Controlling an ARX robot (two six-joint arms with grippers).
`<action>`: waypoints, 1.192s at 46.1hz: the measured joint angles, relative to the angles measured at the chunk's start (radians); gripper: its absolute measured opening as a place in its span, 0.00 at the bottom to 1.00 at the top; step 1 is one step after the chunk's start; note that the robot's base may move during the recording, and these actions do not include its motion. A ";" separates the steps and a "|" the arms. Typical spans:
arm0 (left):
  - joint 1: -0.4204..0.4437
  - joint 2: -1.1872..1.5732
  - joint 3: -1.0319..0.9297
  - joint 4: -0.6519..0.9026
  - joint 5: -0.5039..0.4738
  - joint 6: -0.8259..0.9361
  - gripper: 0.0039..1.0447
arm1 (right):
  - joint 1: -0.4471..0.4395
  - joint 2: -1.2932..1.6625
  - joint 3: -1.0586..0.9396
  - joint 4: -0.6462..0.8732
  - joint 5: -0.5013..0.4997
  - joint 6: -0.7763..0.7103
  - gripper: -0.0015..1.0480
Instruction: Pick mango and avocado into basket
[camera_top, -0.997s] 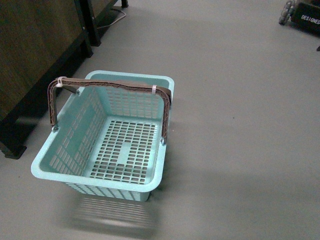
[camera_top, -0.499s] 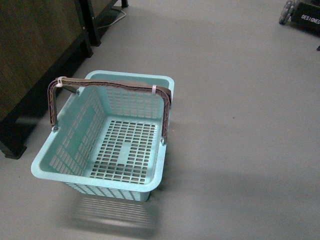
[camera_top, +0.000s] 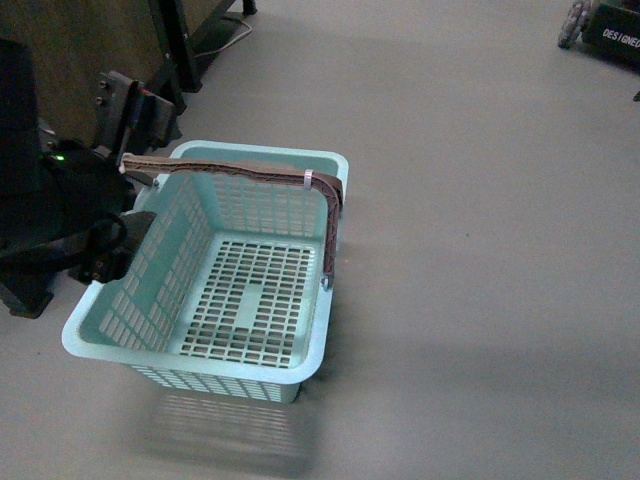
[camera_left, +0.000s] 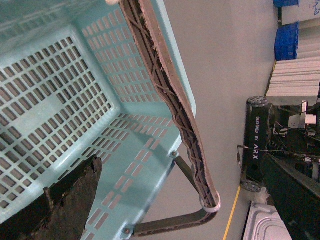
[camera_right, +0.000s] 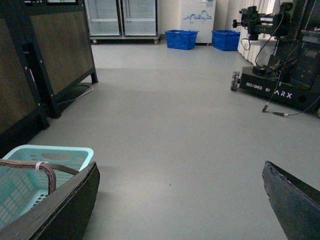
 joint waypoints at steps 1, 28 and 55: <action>-0.002 0.018 0.019 0.000 0.003 -0.006 0.93 | 0.000 0.000 0.000 0.000 0.000 0.000 0.93; -0.047 0.357 0.441 0.034 -0.006 -0.051 0.86 | 0.000 0.000 0.000 0.000 0.000 0.000 0.93; 0.016 0.100 0.257 0.407 0.032 -0.288 0.12 | 0.000 0.000 0.000 0.000 0.000 0.000 0.93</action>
